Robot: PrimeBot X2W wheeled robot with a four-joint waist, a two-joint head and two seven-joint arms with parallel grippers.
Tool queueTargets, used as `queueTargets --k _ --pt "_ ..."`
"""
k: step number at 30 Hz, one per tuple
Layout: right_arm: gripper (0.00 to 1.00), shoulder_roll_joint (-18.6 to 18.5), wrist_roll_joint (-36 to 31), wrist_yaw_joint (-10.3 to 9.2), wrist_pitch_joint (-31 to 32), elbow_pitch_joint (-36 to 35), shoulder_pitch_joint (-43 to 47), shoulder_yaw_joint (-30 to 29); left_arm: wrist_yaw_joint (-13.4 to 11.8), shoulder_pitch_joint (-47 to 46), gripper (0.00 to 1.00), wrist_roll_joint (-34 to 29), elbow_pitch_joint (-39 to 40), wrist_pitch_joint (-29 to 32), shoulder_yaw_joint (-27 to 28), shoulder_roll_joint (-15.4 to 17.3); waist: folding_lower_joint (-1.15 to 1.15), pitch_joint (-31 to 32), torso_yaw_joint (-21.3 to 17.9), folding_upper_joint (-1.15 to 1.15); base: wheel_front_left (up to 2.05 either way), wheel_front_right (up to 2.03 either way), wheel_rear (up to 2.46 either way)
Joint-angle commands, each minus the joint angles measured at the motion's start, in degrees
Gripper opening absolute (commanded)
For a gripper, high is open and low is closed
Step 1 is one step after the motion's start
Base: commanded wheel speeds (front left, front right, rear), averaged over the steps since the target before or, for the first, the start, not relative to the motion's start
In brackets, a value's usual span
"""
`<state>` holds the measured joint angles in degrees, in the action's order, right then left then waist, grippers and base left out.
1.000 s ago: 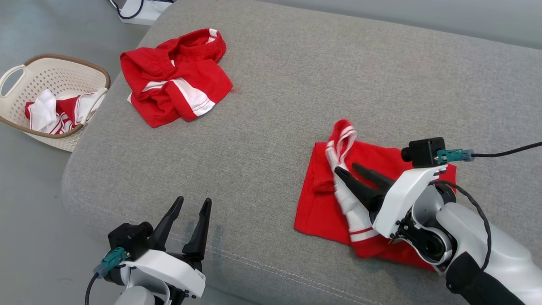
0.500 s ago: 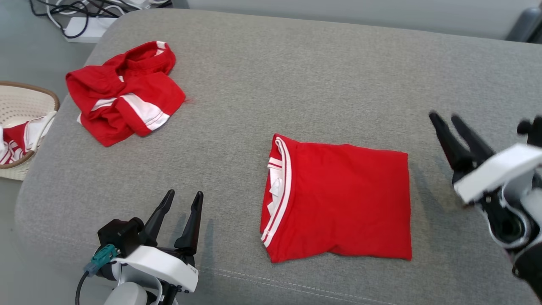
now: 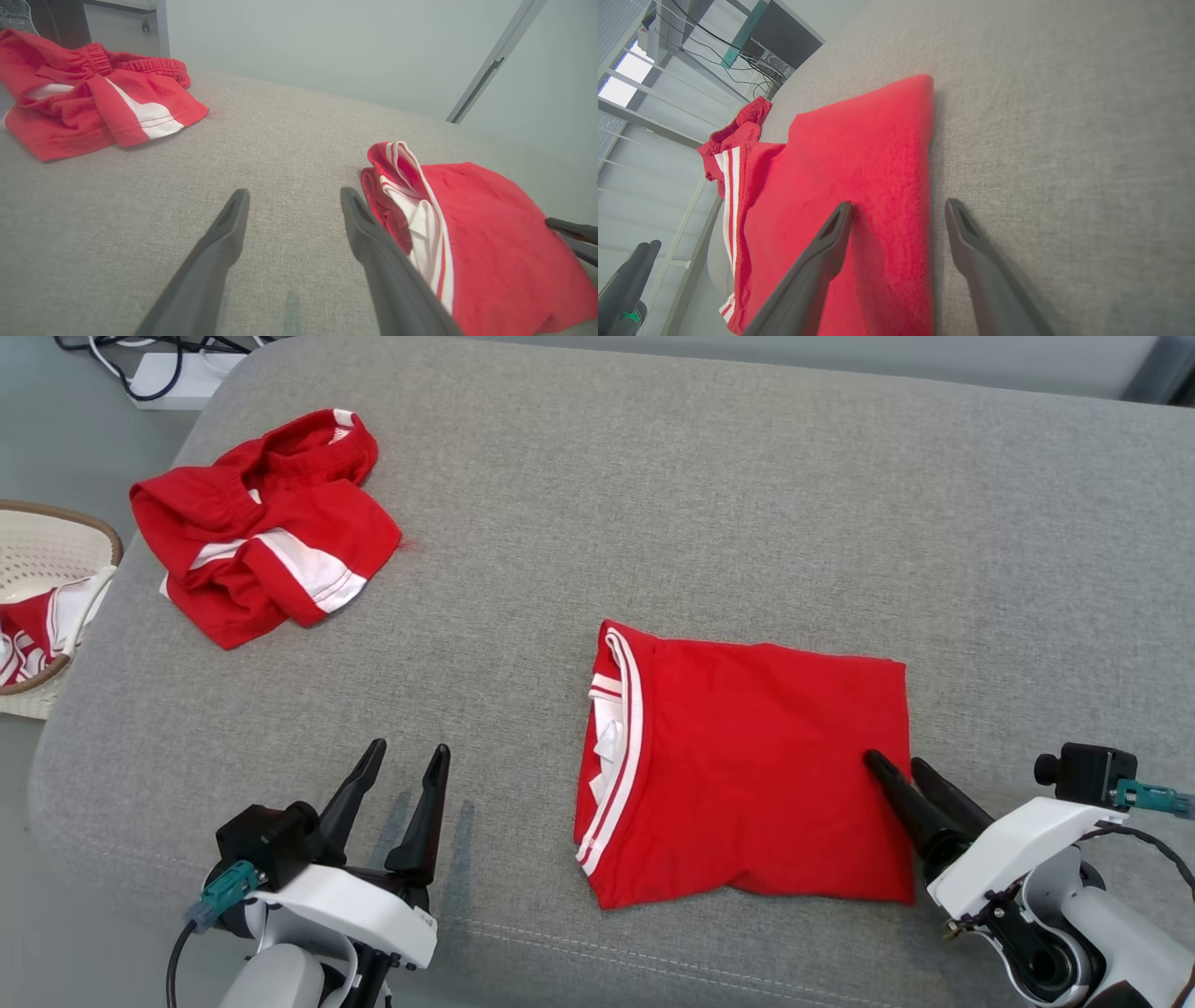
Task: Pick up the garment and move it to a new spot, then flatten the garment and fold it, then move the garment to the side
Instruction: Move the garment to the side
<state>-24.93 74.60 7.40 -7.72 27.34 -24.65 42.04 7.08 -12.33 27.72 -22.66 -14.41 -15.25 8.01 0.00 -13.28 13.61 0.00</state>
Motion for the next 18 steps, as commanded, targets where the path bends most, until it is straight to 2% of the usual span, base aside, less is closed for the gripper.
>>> queueTargets --k 1,11,12,13,14,18 --pt "1.0 -0.2 0.06 0.09 0.1 -0.24 0.25 0.91 0.41 -2.03 1.0 -0.25 1.3 -0.59 1.7 1.16 0.0 0.01 0.53 0.0 0.0 0.0 0.0" --pt "1.0 2.17 0.8 0.09 1.88 1.97 -1.56 3.96 0.41 -1.54 1.0 -0.24 1.58 -0.59 1.68 0.78 0.0 -0.15 2.35 0.0 0.0 0.0 0.0" --pt "0.64 2.32 0.79 0.09 2.07 2.04 -1.77 4.35 0.41 -1.51 1.0 -0.2 1.61 -0.59 1.72 0.79 0.0 -0.18 2.43 0.0 0.0 0.0 0.0" --pt "0.15 2.4 0.83 0.09 2.07 2.1 -1.95 4.6 0.41 -1.5 1.0 -0.17 1.61 -0.59 1.75 0.81 0.0 -0.17 2.48 0.0 0.0 0.0 0.0" --pt "0.0 2.45 0.89 0.09 1.71 2.17 -2.16 4.61 0.41 -1.48 1.0 -0.14 1.59 -0.59 1.8 0.84 0.0 -0.14 2.48 0.0 0.0 0.0 0.0" --pt "0.0 2.01 1.16 0.09 0.56 2.22 -2.86 4.6 0.41 -1.28 1.0 -0.42 1.72 -0.59 1.93 0.97 0.0 0.31 1.61 0.0 0.0 0.0 0.0"
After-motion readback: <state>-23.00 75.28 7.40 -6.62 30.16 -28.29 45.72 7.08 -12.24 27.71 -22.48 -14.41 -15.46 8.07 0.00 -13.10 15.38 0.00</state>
